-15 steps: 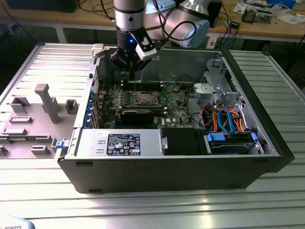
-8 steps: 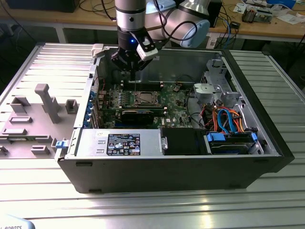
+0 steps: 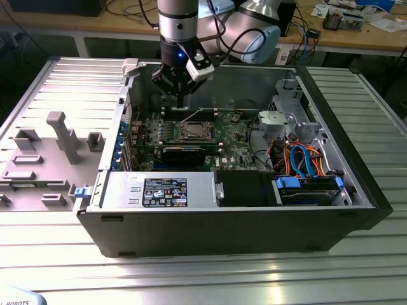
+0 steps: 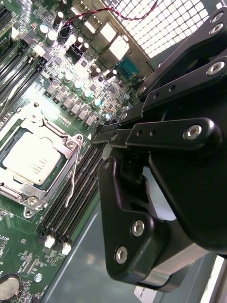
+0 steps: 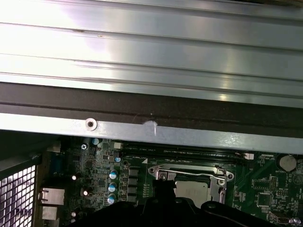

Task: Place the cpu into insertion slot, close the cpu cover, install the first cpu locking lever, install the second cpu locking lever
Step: 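Install the first cpu locking lever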

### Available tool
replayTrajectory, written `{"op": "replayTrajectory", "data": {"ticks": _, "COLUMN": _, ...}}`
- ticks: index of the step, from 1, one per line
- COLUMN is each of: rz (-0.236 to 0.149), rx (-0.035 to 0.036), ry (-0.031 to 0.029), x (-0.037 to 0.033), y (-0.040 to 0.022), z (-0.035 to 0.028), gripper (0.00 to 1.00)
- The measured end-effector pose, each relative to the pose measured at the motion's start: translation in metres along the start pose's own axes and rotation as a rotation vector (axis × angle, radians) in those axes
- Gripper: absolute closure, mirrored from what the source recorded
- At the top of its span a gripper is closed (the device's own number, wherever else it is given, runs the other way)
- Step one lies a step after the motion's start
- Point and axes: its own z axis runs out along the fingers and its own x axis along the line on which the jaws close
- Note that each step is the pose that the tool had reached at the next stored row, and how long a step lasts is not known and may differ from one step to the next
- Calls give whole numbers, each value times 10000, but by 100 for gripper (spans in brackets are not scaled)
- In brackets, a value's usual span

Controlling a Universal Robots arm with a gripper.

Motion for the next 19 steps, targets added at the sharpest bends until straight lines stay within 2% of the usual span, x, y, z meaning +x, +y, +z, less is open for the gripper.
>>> {"op": "replayTrajectory", "data": {"ticks": 5, "rz": 0, "rx": 1, "ry": 0, "x": -6, "y": 0, "z": 1, "gripper": 89}}
{"op": "replayTrajectory", "data": {"ticks": 7, "rz": -1, "rx": 1, "ry": 0, "x": -31, "y": -3, "z": 1, "gripper": 89}}
{"op": "replayTrajectory", "data": {"ticks": 18, "rz": -1, "rx": 1, "ry": 0, "x": -35, "y": -3, "z": 1, "gripper": 89}}
{"op": "replayTrajectory", "data": {"ticks": 19, "rz": 3, "rx": -16, "ry": -4, "x": -53, "y": -10, "z": 11, "gripper": 89}}
